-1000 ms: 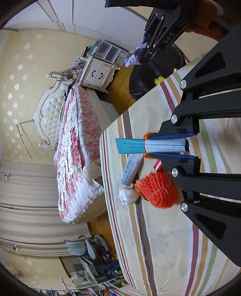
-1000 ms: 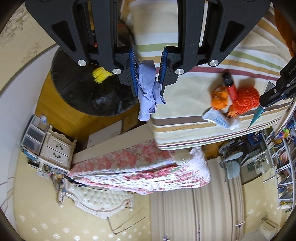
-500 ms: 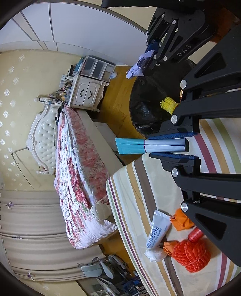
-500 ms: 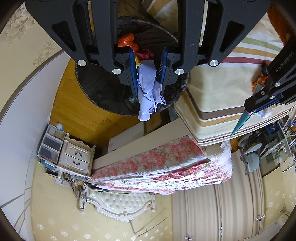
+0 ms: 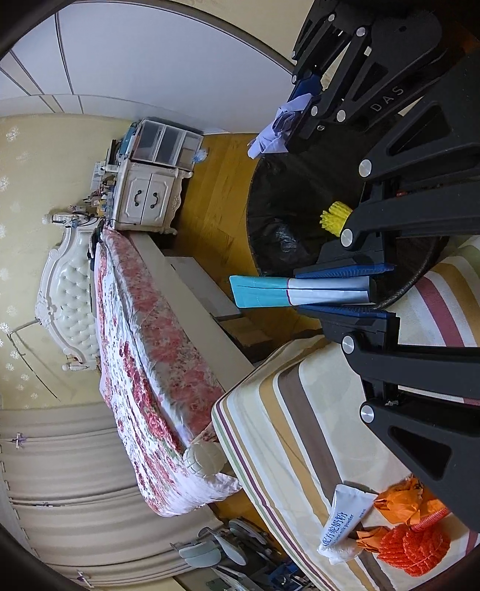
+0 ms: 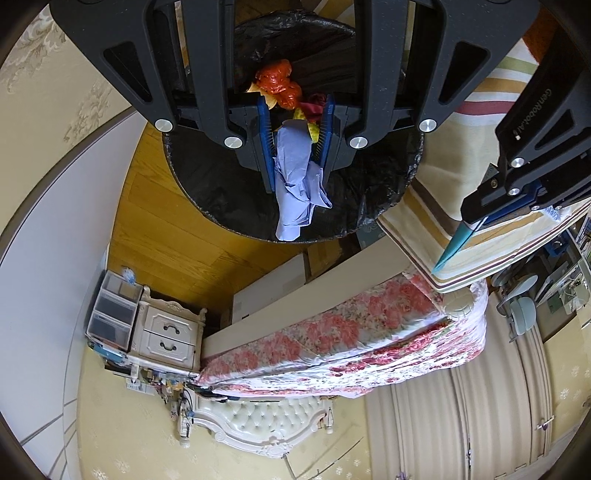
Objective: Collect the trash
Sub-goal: 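Open both tools to drop the marker and cloth into the bin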
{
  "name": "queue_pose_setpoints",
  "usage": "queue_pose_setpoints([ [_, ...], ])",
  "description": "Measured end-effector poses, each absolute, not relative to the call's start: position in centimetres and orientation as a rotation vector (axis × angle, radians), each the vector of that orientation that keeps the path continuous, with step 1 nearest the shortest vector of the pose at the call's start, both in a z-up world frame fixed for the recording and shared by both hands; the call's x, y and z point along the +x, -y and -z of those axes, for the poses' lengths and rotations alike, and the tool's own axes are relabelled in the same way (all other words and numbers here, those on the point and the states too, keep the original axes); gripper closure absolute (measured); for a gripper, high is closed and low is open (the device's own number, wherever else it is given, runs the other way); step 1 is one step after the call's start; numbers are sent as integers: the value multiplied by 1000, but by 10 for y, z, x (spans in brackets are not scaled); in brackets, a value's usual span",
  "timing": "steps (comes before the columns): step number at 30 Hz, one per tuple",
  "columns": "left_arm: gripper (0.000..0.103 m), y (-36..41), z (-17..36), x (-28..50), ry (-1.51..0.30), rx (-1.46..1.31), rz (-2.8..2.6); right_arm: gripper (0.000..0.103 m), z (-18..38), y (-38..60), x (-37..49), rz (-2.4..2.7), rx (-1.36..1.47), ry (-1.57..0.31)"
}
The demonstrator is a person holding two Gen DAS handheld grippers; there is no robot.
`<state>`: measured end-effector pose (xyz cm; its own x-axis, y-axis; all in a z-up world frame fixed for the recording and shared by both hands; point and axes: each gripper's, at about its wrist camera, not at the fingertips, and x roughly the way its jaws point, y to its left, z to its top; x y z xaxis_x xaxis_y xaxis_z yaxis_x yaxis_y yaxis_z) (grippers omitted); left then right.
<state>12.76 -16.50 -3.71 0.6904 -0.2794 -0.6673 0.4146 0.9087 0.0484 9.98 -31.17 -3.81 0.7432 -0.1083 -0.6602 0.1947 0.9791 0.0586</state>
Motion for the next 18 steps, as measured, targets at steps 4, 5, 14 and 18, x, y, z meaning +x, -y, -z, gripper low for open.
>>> queue_pose_setpoints([
  [4, 88, 171, 43, 130, -718, 220, 393, 82, 41, 316, 101, 176, 131, -720],
  [5, 88, 173, 43, 132, -719, 224, 392, 82, 42, 317, 101, 179, 132, -721],
  [14, 84, 177, 54, 138, -744, 242, 374, 82, 46, 323, 106, 193, 144, -730],
  [18, 57, 175, 54, 139, -745, 239, 360, 73, 45, 326, 104, 207, 155, -718],
])
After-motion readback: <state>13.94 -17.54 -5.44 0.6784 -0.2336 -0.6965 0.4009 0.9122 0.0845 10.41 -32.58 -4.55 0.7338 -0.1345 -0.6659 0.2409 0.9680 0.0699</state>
